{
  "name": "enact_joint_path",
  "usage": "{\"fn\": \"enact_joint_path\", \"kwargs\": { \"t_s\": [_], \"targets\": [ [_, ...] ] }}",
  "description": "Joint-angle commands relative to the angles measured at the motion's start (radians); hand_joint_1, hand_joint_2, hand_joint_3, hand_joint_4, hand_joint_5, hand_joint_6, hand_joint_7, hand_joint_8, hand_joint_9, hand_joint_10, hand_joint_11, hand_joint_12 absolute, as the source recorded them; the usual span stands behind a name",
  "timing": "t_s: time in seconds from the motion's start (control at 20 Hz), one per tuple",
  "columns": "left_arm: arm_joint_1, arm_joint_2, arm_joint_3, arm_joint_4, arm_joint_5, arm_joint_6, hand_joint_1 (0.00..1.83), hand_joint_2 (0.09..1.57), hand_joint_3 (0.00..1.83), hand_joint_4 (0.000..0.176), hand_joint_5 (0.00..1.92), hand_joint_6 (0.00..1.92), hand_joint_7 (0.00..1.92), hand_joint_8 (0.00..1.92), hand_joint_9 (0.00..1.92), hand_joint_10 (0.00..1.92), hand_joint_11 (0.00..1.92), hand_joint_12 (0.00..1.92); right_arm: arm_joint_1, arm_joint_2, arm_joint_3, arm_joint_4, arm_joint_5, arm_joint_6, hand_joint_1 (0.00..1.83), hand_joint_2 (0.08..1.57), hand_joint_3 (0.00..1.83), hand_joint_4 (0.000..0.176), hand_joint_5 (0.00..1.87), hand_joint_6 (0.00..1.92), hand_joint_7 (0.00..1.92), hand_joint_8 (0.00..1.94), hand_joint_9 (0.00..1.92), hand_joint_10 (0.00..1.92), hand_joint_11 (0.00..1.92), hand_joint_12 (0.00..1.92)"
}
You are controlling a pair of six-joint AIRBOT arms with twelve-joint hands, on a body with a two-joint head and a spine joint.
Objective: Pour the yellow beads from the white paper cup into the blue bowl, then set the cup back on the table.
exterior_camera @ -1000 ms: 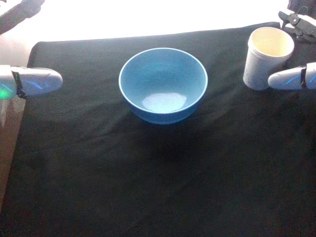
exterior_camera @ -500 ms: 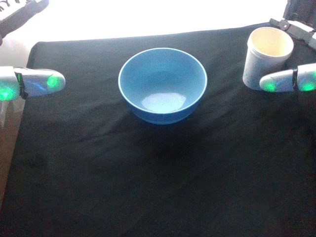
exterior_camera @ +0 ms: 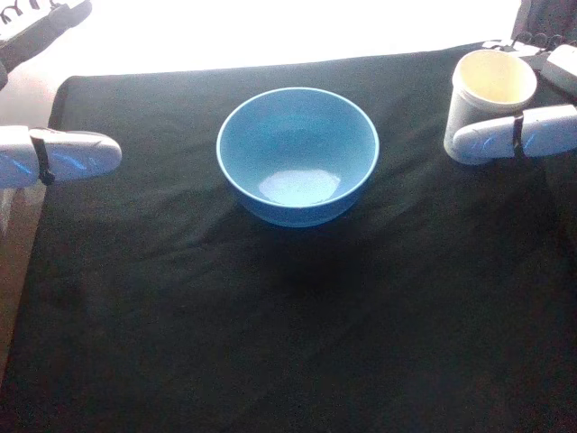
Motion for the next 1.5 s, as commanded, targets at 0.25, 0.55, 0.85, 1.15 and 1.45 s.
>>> {"fn": "enact_joint_path", "kwargs": {
  "t_s": [0.25, 0.55, 0.85, 1.15, 1.45],
  "targets": [
    [-0.015, -0.004, 0.006, -0.019, -0.117, -0.008, 0.55, 0.82, 0.00, 0.014, 0.00, 0.00, 0.06, 0.00, 0.06, 0.00, 0.00, 0.18, 0.015, 0.001, 0.009, 0.024, 0.111, 0.012, 0.73, 0.69, 0.00, 0.072, 0.79, 0.02, 0.21, 0.01, 0.00, 0.00, 0.00, 0.00],
    [-0.015, -0.009, 0.007, -0.017, -0.115, -0.010, 0.53, 0.84, 0.00, 0.010, 0.00, 0.00, 0.05, 0.01, 0.03, 0.01, 0.00, 0.21, 0.023, 0.005, 0.010, 0.004, 0.113, 0.019, 0.63, 0.71, 0.00, 0.173, 0.85, 0.02, 0.21, 0.00, 0.00, 0.00, 0.00, 0.00],
    [-0.019, -0.009, 0.008, -0.007, -0.124, -0.017, 0.61, 0.82, 0.00, 0.021, 0.00, 0.00, 0.02, 0.00, 0.00, 0.00, 0.00, 0.09, 0.072, 0.006, 0.005, -0.052, 0.123, 0.021, 0.65, 0.81, 0.01, 0.058, 0.79, 0.01, 0.27, 0.00, 0.07, 0.01, 0.03, 0.02],
    [-0.019, -0.011, 0.008, -0.007, -0.126, -0.018, 0.58, 0.83, 0.00, 0.020, 0.00, 0.00, 0.07, 0.00, 0.05, 0.00, 0.00, 0.17, 0.079, 0.014, -0.004, -0.060, 0.130, 0.021, 1.08, 1.02, 0.00, 0.176, 1.20, 0.60, 0.44, 0.01, 0.10, 0.00, 0.00, 0.00],
    [-0.018, -0.012, 0.008, -0.007, -0.127, -0.020, 0.58, 0.84, 0.00, 0.028, 0.00, 0.00, 0.05, 0.00, 0.05, 0.01, 0.00, 0.24, 0.079, 0.017, -0.007, -0.061, 0.144, 0.021, 1.13, 1.02, 0.00, 0.011, 1.20, 0.61, 0.50, 0.01, 0.20, 0.02, 0.05, 0.05]
  ]
}}
